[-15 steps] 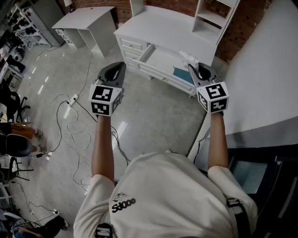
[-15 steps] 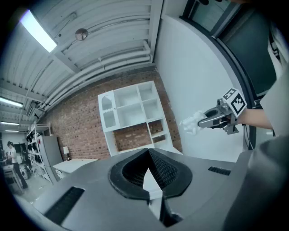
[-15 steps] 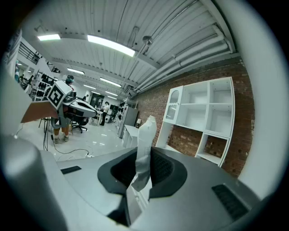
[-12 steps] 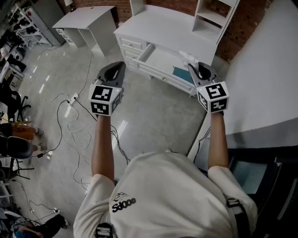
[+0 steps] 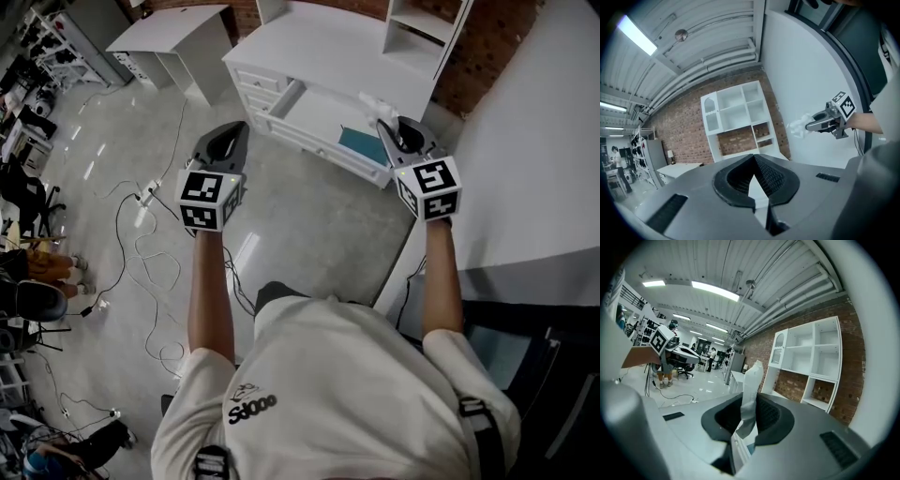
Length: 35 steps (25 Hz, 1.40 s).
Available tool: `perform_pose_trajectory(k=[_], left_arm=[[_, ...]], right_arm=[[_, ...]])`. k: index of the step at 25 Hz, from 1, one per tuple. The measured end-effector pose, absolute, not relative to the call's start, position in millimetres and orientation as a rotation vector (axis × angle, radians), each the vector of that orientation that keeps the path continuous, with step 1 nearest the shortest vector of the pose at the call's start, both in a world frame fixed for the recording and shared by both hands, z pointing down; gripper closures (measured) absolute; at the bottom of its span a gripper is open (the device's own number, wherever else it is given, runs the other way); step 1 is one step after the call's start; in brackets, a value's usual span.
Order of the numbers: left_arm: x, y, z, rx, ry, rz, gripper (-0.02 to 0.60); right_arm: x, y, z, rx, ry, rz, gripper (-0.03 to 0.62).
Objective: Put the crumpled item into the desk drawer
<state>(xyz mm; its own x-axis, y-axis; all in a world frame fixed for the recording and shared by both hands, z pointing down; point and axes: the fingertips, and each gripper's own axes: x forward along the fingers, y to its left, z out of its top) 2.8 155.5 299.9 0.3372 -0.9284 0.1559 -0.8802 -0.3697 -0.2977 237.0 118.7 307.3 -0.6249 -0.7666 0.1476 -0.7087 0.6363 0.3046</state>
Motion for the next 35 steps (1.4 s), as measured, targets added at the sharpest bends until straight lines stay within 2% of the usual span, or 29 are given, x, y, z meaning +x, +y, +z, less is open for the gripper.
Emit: perform_pose_trajectory(k=[9,35], left_arm=[[-7,109,318,-2.438,1.676,-0.468,0.563],[-157,-194,348,-2.547,1.541,-0.544,0.563]], right_arm=[[231,66,324,1.188,-2.591,-0.277,0.545],[84,-209,348,1.243,-2.46,-0.136,0.543]])
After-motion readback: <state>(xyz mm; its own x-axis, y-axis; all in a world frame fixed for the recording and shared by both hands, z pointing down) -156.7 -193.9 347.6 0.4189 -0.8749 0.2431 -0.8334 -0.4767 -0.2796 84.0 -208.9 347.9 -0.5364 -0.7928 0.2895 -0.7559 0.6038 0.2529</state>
